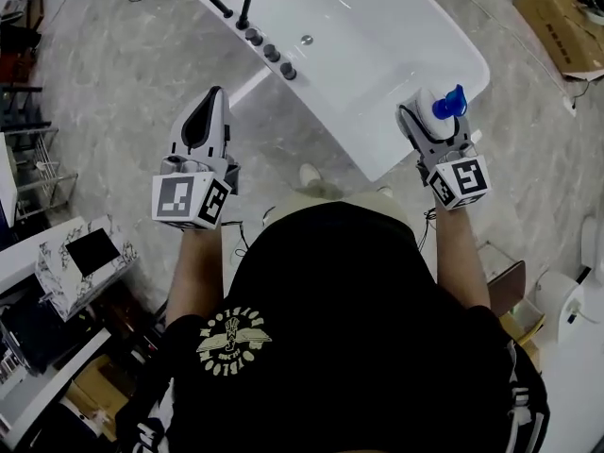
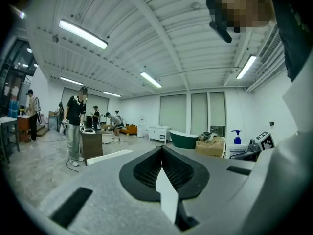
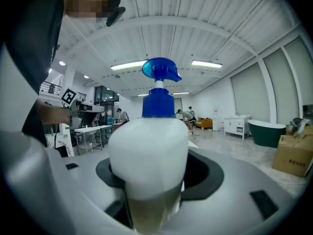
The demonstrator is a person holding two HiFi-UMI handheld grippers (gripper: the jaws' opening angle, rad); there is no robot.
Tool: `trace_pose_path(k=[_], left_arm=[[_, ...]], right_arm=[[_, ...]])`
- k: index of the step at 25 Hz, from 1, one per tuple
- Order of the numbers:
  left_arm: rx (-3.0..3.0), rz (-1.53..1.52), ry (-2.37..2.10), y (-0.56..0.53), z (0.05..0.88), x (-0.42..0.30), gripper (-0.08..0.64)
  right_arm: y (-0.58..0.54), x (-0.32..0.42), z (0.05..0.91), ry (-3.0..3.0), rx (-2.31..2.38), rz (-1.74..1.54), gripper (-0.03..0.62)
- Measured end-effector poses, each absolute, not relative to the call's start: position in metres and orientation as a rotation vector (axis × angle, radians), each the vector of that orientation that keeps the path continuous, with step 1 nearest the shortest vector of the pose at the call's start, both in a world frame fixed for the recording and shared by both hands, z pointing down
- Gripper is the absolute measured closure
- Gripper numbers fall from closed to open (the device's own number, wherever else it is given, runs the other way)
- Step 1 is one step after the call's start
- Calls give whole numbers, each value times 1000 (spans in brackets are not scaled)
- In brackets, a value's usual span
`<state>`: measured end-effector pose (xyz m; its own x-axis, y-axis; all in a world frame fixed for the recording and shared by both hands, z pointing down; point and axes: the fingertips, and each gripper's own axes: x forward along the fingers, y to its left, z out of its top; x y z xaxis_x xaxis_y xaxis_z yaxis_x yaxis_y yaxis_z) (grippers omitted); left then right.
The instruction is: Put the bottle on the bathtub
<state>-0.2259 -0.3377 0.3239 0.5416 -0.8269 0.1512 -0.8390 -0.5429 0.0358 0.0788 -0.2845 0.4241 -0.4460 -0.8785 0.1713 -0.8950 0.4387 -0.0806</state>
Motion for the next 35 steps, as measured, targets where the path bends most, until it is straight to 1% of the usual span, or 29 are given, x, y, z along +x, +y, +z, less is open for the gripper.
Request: trace_pose_path(k=[5, 15, 23, 29, 35], left_arm=[[2660, 219, -1430, -352, 332, -247, 551], [2578, 328, -1539, -348, 343, -307, 551], [2512, 382, -1645, -337, 346, -341, 551], [2495, 420, -1715, -324, 332, -362, 551], [2445, 498, -1742, -308, 342, -376, 551]], right_arm=[[-295, 52, 471, -2534, 1564, 290, 324], [-306, -2, 581, -2525, 1371, 378, 324], [-307, -26, 669, -2469, 1265, 493, 324], [-309, -42, 712, -2436, 1203, 540, 324], [-314, -57, 745, -2412, 1152, 516, 324]])
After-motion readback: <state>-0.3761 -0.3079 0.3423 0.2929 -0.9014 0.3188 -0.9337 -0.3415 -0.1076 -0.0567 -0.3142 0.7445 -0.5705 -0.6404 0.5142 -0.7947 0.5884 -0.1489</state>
